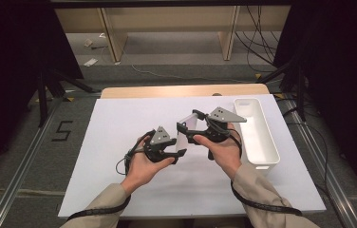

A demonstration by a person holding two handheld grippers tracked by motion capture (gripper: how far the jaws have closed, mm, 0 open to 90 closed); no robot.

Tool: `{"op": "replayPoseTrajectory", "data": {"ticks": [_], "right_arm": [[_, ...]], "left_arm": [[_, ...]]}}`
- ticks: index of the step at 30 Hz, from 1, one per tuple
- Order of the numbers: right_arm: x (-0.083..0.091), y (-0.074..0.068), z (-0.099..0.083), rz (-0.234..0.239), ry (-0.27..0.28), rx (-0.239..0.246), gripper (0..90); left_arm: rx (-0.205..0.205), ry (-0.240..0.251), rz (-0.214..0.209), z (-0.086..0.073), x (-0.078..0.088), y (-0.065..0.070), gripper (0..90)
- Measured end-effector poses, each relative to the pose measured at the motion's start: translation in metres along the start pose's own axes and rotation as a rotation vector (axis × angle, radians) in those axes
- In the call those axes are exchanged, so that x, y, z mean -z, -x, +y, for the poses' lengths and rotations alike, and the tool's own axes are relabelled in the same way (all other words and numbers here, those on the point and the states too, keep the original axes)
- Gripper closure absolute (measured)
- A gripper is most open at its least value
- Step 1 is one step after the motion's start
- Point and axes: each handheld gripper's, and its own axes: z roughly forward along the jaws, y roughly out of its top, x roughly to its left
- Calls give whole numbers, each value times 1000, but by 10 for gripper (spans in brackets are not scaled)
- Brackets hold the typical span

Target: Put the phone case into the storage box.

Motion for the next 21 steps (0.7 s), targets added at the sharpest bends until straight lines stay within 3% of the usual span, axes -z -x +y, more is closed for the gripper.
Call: {"op": "replayPoseTrajectory", "data": {"ticks": [3,9,15,21], "right_arm": [[4,4,3,-9,7,8,188],[13,12,8,-32,21,8,188],[18,18,13,-53,32,5,188],[22,21,16,-66,43,-1,188]], "left_arm": [[-2,13,2,0,7,-3,221],[-35,17,-2,-4,23,-9,11],[-62,-9,18,-11,31,-15,0],[-60,-4,19,-18,38,-20,0]]}}
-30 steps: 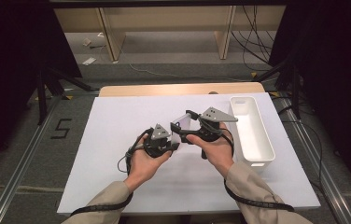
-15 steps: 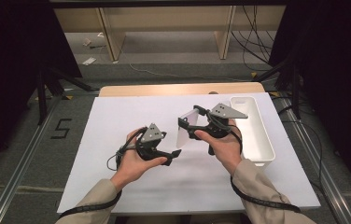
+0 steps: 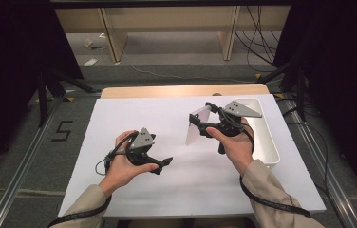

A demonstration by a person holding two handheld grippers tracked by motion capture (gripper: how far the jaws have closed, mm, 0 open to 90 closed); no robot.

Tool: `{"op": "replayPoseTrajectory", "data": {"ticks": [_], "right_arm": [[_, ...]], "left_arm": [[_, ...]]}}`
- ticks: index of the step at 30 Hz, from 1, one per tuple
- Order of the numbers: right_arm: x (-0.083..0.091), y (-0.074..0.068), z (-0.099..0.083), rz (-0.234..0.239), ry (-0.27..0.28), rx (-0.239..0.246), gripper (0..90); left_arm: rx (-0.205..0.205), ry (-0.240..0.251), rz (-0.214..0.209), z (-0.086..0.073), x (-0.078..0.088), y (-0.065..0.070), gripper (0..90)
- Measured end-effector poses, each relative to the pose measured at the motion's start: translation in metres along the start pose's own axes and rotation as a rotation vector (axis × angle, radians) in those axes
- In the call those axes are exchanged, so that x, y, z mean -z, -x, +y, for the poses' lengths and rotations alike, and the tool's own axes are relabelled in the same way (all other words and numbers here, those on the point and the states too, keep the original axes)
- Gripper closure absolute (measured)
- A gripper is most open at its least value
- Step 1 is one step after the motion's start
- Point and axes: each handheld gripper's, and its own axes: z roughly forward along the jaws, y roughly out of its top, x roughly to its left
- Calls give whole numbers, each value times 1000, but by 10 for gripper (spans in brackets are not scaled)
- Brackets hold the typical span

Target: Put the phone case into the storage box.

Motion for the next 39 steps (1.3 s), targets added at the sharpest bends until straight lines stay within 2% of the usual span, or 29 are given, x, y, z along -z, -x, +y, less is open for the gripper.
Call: {"op": "replayPoseTrajectory", "data": {"ticks": [7,14,39], "right_arm": [[1,2,2,-5,4,2,188],[3,5,3,-16,-1,2,187],[12,17,9,-59,11,-8,188]], "left_arm": [[24,18,17,-9,10,-7,0],[24,27,30,-13,18,-11,0],[30,23,38,-18,19,-13,0]]}}
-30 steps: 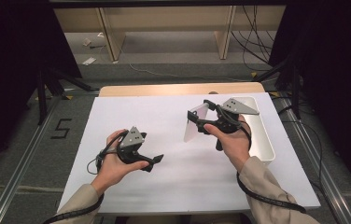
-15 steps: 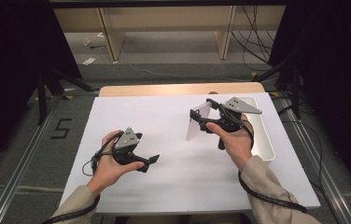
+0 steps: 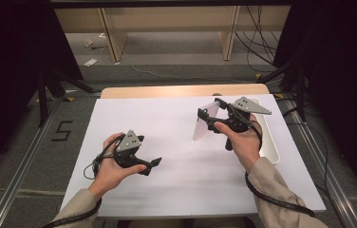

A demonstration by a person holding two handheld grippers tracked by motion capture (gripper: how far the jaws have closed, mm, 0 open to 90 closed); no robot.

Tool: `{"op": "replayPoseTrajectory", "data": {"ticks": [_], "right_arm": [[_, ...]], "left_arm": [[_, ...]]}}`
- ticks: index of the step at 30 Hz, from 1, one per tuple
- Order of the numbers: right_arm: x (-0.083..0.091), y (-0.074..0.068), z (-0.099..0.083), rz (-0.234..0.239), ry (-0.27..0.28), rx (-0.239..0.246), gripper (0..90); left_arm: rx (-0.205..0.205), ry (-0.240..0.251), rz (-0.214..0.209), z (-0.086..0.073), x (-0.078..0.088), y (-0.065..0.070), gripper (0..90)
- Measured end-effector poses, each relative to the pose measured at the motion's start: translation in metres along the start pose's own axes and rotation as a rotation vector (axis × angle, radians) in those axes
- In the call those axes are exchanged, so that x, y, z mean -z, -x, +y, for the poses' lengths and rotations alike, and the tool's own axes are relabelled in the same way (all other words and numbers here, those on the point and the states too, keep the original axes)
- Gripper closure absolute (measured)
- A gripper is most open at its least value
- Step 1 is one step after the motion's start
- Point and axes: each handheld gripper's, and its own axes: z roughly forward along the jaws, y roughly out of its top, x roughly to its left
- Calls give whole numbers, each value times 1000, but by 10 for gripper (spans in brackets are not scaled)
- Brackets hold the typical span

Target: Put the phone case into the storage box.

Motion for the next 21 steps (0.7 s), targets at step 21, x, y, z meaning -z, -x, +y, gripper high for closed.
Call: {"op": "replayPoseTrajectory", "data": {"ticks": [21], "right_arm": [[8,11,6,-39,12,-9,188]], "left_arm": [[1,0,8,0,1,-1,0]]}}
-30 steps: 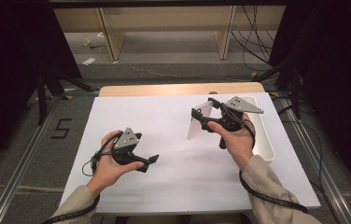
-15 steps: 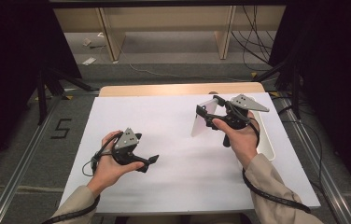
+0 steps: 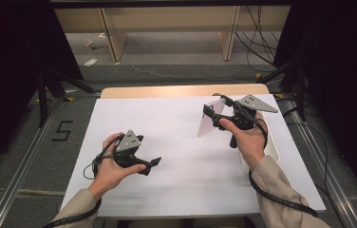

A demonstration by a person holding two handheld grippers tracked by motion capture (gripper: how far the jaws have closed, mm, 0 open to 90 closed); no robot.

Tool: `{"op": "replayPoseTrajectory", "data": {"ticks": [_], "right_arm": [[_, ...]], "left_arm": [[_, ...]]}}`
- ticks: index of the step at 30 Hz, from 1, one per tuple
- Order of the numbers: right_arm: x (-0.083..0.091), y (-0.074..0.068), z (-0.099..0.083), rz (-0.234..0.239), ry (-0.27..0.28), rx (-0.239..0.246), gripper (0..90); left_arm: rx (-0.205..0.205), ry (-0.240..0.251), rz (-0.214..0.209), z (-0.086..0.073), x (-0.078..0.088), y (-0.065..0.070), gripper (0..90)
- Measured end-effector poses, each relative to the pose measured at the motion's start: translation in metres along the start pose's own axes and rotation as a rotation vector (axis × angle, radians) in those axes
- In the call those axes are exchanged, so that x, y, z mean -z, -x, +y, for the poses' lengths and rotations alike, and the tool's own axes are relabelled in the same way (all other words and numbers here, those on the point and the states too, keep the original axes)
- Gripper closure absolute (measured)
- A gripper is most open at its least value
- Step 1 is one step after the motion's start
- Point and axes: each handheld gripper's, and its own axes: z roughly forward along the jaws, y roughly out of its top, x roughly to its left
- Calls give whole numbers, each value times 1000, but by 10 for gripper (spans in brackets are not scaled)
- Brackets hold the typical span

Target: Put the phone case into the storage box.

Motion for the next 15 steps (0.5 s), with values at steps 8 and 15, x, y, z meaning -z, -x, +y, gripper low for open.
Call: {"op": "replayPoseTrajectory", "data": {"ticks": [8,15], "right_arm": [[2,4,2,-12,9,-1,188],[5,7,4,-23,18,-1,188]], "left_arm": [[-1,1,2,0,0,0,0],[-2,1,3,0,0,0,0]]}}
